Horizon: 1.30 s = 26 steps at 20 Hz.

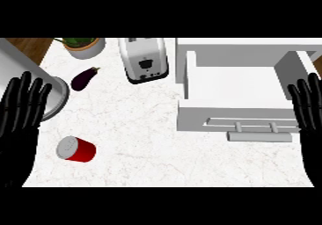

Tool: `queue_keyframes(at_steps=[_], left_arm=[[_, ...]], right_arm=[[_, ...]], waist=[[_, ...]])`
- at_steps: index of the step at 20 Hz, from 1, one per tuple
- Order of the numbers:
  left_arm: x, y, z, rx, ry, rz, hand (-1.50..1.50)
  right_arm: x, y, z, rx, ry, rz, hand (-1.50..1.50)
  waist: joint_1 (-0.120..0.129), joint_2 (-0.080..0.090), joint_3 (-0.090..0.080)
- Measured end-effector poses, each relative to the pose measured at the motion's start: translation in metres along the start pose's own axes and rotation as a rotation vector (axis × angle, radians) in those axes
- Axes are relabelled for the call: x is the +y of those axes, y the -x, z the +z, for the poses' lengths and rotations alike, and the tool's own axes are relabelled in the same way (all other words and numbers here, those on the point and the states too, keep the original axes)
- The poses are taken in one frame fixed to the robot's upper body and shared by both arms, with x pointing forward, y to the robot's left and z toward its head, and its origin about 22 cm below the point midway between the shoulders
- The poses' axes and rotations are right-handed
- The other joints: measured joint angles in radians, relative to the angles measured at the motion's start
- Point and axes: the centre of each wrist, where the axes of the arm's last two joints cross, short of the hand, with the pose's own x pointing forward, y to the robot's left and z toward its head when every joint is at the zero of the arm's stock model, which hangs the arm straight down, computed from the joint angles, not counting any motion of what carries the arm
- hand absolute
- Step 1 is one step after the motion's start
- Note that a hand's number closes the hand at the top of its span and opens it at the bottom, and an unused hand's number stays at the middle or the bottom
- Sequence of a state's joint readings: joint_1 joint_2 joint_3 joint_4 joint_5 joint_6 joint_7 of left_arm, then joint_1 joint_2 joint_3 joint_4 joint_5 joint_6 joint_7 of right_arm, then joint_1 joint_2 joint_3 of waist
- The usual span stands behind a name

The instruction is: Pick up the can, place it into the drawer and close the drawer

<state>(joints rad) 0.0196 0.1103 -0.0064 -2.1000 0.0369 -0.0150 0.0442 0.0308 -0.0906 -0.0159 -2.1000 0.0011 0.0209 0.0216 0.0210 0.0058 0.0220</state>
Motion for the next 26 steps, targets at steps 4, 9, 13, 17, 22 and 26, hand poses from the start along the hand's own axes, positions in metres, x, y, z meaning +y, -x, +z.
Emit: queue_keyframes(at_steps=[4, 9, 13, 17, 22, 26], left_arm=[[0.019, -0.014, 0.023, -0.010, 0.016, 0.001, -1.50], [0.052, -0.007, 0.060, 0.162, -0.057, 0.013, -1.50], [0.075, -0.017, 0.080, 0.285, -0.117, 0.021, -1.50], [0.091, -0.028, 0.089, 0.328, -0.141, 0.024, -1.50], [0.100, -0.029, 0.085, 0.341, -0.153, 0.043, -1.50], [0.102, -0.020, 0.078, 0.356, -0.147, 0.040, -1.50]], right_arm=[[0.000, 0.002, -0.001, -0.011, 0.009, -0.019, -1.50], [-0.006, 0.007, 0.007, 0.109, 0.097, -0.019, -1.50], [-0.015, 0.006, 0.012, 0.200, 0.144, -0.013, -1.50], [-0.021, 0.009, 0.013, 0.233, 0.155, -0.011, -1.50], [-0.024, 0.011, 0.015, 0.250, 0.154, -0.008, -1.50], [-0.026, 0.017, 0.012, 0.249, 0.151, -0.004, -1.50]], waist=[[-0.006, -0.005, -0.014], [0.001, -0.006, -0.021], [-0.005, -0.008, -0.022], [-0.011, -0.007, -0.022], [-0.017, -0.007, -0.022], [-0.019, -0.006, -0.022]])
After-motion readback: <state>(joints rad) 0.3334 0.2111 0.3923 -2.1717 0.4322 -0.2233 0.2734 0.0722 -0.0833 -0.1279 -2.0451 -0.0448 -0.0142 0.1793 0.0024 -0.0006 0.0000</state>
